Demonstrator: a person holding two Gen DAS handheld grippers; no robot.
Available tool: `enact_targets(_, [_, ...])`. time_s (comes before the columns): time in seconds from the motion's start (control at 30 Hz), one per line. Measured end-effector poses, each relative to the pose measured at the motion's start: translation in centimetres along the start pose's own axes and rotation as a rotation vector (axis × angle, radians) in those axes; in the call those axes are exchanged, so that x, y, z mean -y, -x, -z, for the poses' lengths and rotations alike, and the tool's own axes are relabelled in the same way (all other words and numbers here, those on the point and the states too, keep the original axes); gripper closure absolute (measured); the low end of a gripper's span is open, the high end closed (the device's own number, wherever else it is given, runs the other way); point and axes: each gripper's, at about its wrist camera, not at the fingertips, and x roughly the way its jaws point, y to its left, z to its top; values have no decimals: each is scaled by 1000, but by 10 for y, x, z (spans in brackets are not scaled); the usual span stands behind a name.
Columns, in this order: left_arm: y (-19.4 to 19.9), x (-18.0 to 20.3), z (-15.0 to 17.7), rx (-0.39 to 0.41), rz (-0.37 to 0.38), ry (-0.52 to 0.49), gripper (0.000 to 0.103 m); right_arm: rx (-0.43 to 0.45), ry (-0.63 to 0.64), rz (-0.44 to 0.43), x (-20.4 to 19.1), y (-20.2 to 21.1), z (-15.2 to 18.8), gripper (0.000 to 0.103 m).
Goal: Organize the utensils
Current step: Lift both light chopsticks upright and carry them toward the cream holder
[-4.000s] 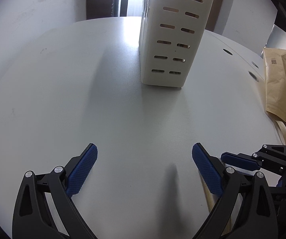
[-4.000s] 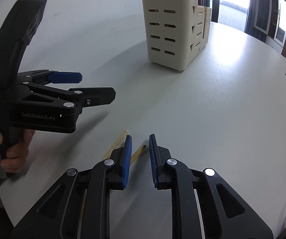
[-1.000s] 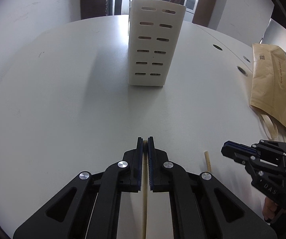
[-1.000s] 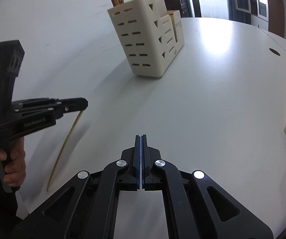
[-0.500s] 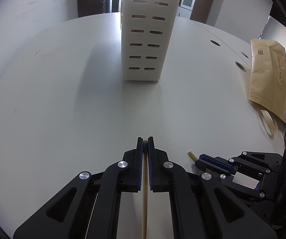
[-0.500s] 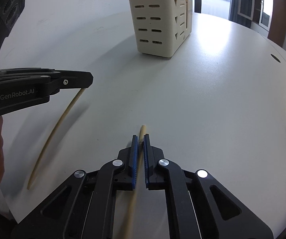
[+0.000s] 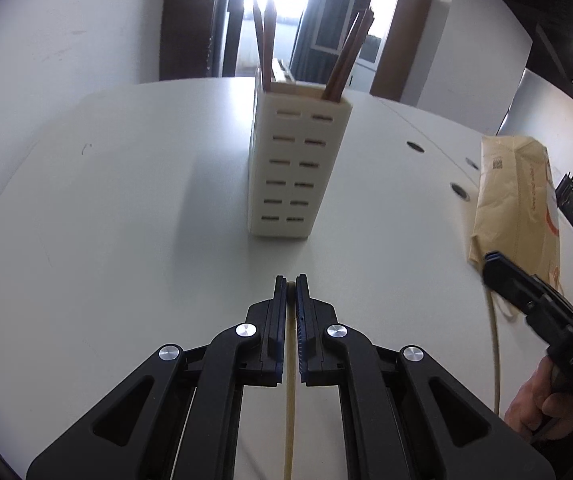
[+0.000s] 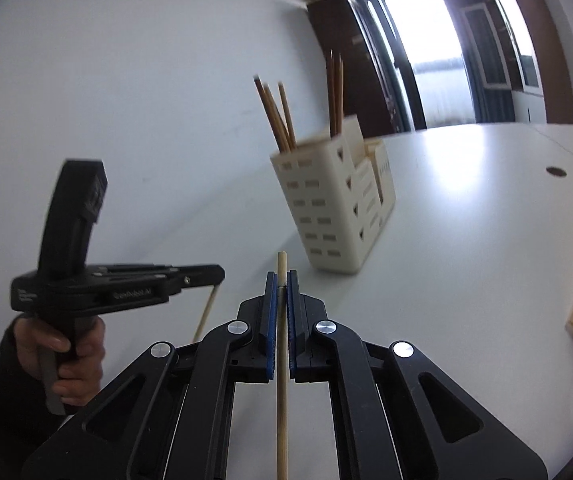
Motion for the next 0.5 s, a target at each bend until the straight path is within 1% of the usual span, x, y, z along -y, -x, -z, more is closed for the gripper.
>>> enact_targets(0.03, [8,0,-4,27,8,0,99,69,0,-52,0,11,-6,98])
enact_targets(0.07, [15,1,-6,51,15,1,99,108,0,-53,-1,20,-10,98])
enact_targets(0.13, [24,2,-10,83,22,5,99,116,9,-21,2,21,-13,98])
enact_targets(0.17, [25,2,-11,87,25,10,99,115,-8,-21,4,21,-13,98])
enact_targets(0.23, [27,4,-11,87,28,10,99,129,-37,-48,7,23,-12,98])
enact_targets(0.3, [29,6,-12,88,25,6,99,175,-42,-92,6,29,-15,98])
enact_targets(0.37, [32,6,-14,90,26,4,99,224,-31,-110,3,31,-19,98])
enact_targets(0.4, [33,7,-16,94,27,4,99,239,-23,-109,2,29,-22,98])
enact_targets(0.5, [38,8,-19,109,29,2,99,263,-6,-60,1,23,-24,98])
